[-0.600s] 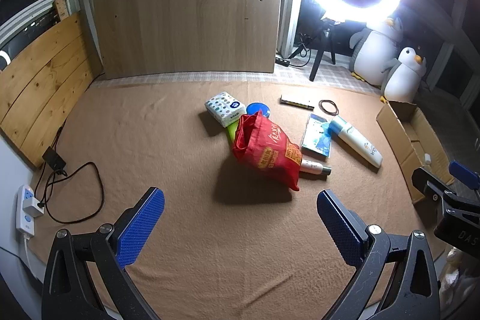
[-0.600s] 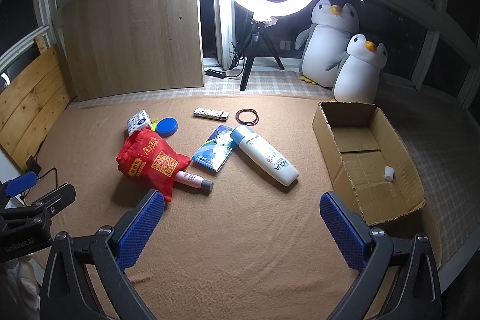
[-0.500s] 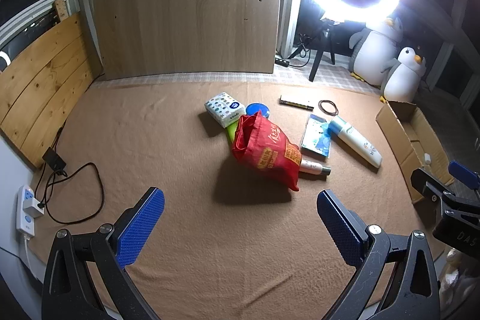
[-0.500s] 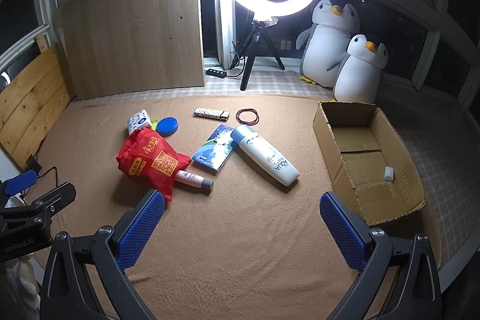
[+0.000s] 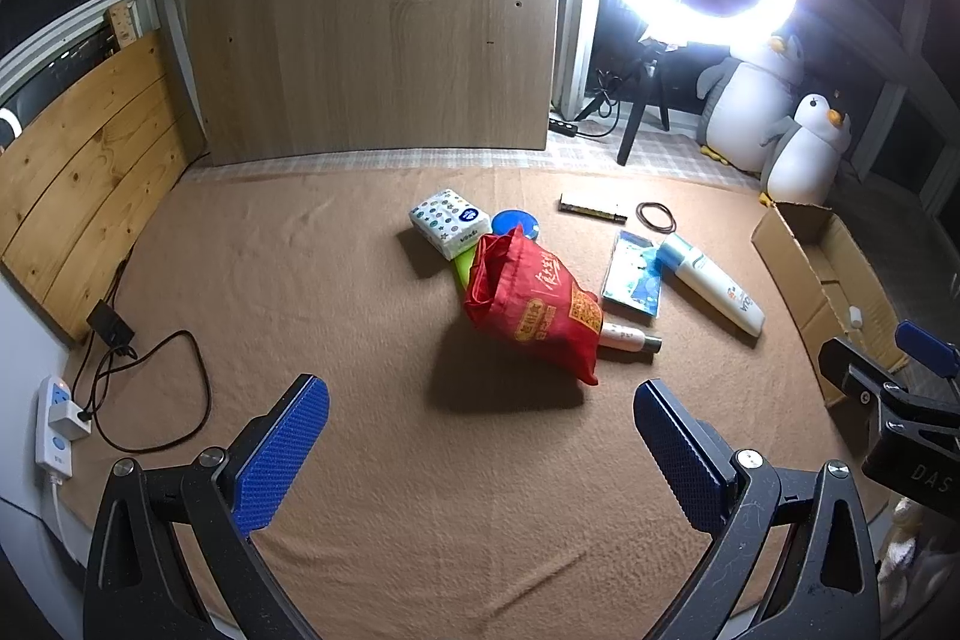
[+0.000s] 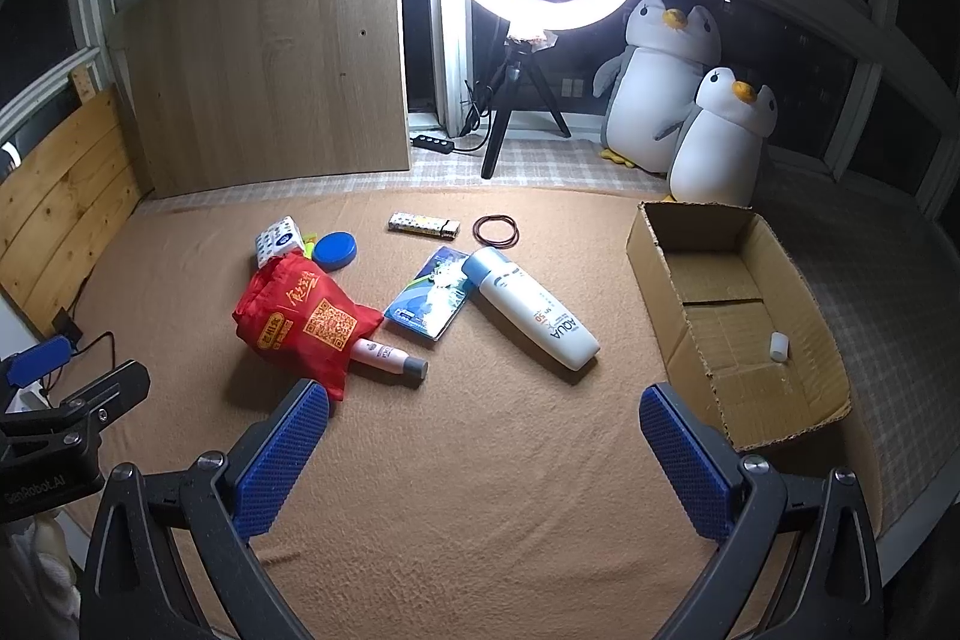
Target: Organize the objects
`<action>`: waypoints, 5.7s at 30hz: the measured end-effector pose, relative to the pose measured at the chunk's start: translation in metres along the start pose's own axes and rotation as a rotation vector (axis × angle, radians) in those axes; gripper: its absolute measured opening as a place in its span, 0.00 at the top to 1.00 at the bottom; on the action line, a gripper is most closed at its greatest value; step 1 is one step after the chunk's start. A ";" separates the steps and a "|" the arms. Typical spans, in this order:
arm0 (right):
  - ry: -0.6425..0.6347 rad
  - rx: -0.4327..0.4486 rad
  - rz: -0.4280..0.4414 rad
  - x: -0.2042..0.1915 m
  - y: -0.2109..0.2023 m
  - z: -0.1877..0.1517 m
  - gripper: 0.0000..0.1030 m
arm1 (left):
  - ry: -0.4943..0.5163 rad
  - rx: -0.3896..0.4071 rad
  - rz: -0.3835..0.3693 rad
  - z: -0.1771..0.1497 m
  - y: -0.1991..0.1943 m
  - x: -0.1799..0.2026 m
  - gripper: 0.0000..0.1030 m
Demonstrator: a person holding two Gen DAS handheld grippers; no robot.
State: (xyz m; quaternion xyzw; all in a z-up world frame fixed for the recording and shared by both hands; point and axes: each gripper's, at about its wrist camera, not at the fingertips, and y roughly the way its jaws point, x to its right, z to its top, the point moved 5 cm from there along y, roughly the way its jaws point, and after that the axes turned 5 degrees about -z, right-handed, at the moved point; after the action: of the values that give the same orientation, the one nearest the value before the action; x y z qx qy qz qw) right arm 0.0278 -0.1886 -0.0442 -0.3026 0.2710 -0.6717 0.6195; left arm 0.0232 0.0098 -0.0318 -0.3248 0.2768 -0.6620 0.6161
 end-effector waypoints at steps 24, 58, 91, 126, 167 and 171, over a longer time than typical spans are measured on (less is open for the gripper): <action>0.011 -0.010 0.005 0.000 0.004 -0.002 0.00 | 0.003 -0.003 -0.001 -0.001 0.004 0.003 0.00; 0.044 -0.069 -0.011 0.016 0.018 -0.014 0.00 | 0.033 -0.017 0.026 0.044 0.063 -0.003 0.00; 0.109 -0.152 -0.092 0.069 0.030 -0.040 0.00 | 0.064 -0.263 0.033 0.081 0.239 0.016 0.34; 0.128 -0.210 0.162 0.001 0.063 -0.040 0.00 | -0.044 -0.280 -0.196 -0.027 0.139 -0.032 0.27; 0.057 -0.520 0.486 -0.098 0.157 -0.043 0.07 | -0.006 -0.346 -0.405 -0.049 0.151 0.004 0.32; 0.058 -0.540 0.522 -0.103 0.158 -0.043 0.21 | -0.012 -0.350 -0.412 -0.051 0.151 0.005 0.37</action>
State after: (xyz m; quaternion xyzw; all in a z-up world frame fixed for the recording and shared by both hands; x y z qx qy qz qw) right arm 0.1064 -0.0997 -0.1968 -0.3567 0.5239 -0.4037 0.6598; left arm 0.0797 -0.0101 -0.1797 -0.4796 0.3116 -0.7137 0.4044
